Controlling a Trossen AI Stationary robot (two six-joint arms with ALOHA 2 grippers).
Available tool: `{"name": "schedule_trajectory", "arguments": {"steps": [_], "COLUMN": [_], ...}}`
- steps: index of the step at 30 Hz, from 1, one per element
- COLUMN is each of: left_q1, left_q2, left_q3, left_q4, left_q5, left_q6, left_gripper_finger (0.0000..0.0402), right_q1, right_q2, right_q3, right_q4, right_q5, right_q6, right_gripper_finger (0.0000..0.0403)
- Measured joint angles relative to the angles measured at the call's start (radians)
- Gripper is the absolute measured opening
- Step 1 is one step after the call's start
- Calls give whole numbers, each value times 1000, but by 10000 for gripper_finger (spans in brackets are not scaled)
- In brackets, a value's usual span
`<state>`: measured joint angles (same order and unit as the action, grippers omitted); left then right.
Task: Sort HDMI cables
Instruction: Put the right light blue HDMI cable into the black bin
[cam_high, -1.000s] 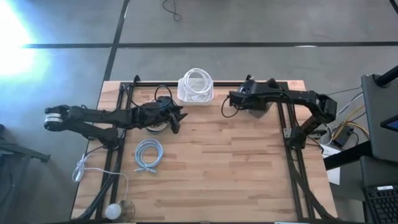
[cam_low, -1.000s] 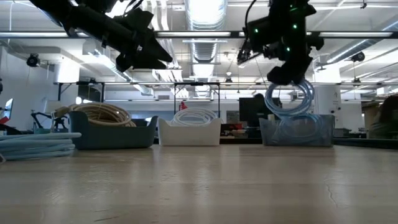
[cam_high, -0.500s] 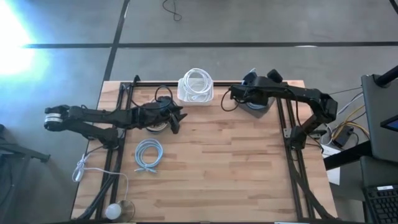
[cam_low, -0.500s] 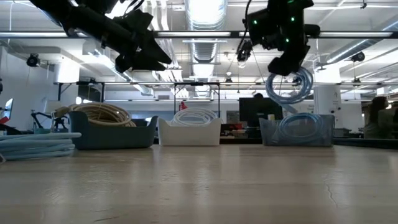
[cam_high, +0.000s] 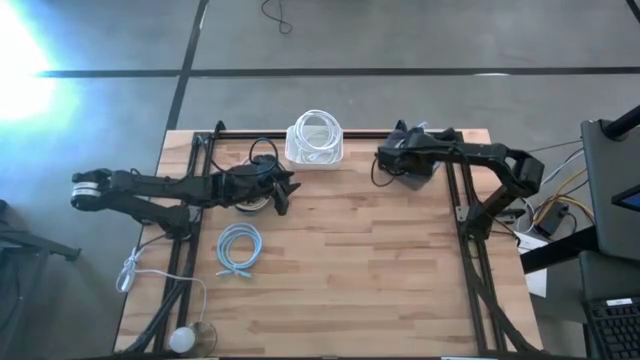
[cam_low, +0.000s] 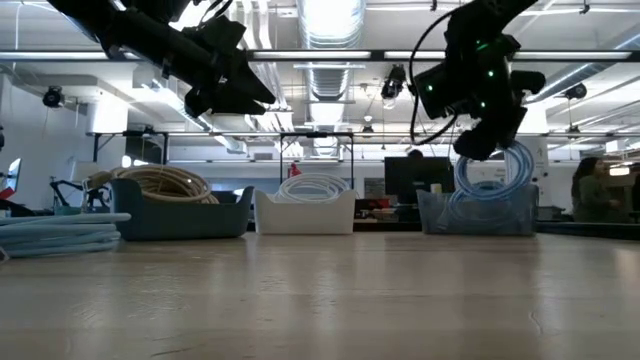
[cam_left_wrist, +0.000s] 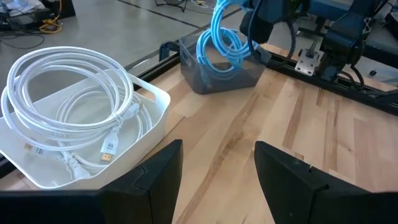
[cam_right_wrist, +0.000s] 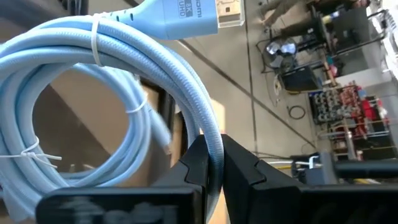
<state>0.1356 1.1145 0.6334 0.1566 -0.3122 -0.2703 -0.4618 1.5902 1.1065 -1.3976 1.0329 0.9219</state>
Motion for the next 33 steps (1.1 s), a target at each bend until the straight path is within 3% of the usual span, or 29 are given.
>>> {"name": "schedule_trajectory", "arguments": {"steps": [8, 14, 24, 33], "left_q1": [0, 0, -1, -1], "left_q2": [0, 0, 0, 0], "left_q3": [0, 0, 0, 0], "left_q4": [0, 0, 0, 0], "left_q5": [0, 0, 0, 0], "left_q6": [0, 0, 1, -2], "left_gripper_finger": [204, 204, 204, 204], "right_q1": [-8, -8, -8, -8], "right_q2": [0, 0, 0, 0], "right_q3": [-104, -117, -16, 74], "right_q4": [183, 210, 205, 202], "right_q5": [-62, -64, -13, -46], "right_q6": [-75, -114, -205, -235], "right_gripper_finger": [43, 75, 117, 148]}}
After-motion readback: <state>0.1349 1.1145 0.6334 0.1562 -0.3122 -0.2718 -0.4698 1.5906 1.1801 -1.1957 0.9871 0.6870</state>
